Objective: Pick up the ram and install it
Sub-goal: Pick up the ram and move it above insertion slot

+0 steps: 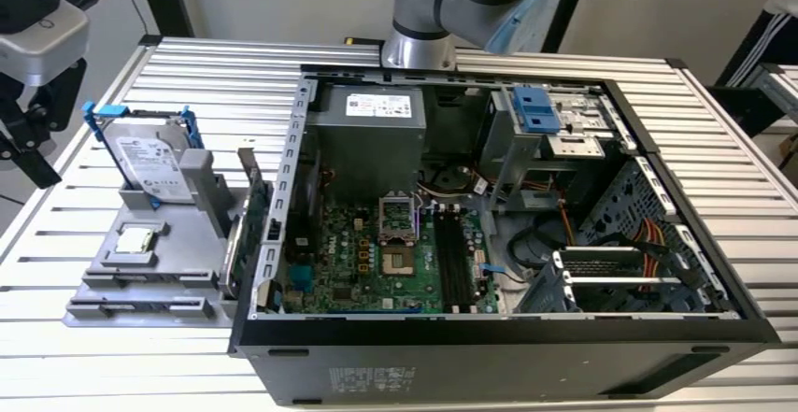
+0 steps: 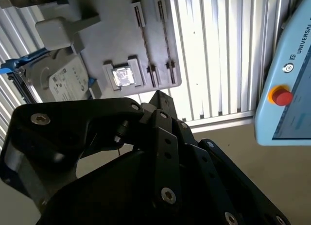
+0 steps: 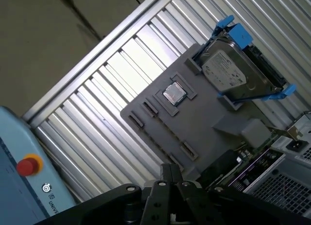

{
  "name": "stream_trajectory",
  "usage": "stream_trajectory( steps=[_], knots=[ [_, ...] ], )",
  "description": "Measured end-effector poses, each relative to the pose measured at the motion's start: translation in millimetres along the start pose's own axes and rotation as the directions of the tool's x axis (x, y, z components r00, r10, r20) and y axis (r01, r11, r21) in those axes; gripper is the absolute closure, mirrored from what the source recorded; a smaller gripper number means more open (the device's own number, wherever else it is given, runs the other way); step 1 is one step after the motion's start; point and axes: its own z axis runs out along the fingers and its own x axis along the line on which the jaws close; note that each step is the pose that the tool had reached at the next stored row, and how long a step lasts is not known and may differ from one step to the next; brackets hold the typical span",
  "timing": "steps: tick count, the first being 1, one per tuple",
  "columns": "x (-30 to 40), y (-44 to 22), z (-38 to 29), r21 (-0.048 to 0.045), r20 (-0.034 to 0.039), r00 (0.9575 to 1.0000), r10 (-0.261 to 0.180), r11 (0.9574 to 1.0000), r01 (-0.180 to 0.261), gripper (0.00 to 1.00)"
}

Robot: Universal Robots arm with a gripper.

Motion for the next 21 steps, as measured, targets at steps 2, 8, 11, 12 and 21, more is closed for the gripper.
stream_trajectory(
  steps=[2, 8, 11, 12, 21],
  knots=[
    [0.0, 0.0, 0.0, -0.0001, -0.0005, 1.0000, -0.009, 1.0000, 0.009, 1.00],
    [0.0, -0.1, 0.0, -0.0004, -0.0017, 0.9994, -0.034, 0.9994, 0.034, 1.00],
    [0.0, 0.0, 0.0, -0.0006, -0.0023, 0.9989, -0.047, 0.9989, 0.047, 1.00],
    [0.0, 0.0, 0.0, -0.0007, -0.0025, 0.9987, -0.051, 0.9987, 0.051, 1.00],
    [0.0, 0.0, 0.0, -0.0007, -0.0028, 0.9983, -0.058, 0.9983, 0.058, 1.00]
  ],
)
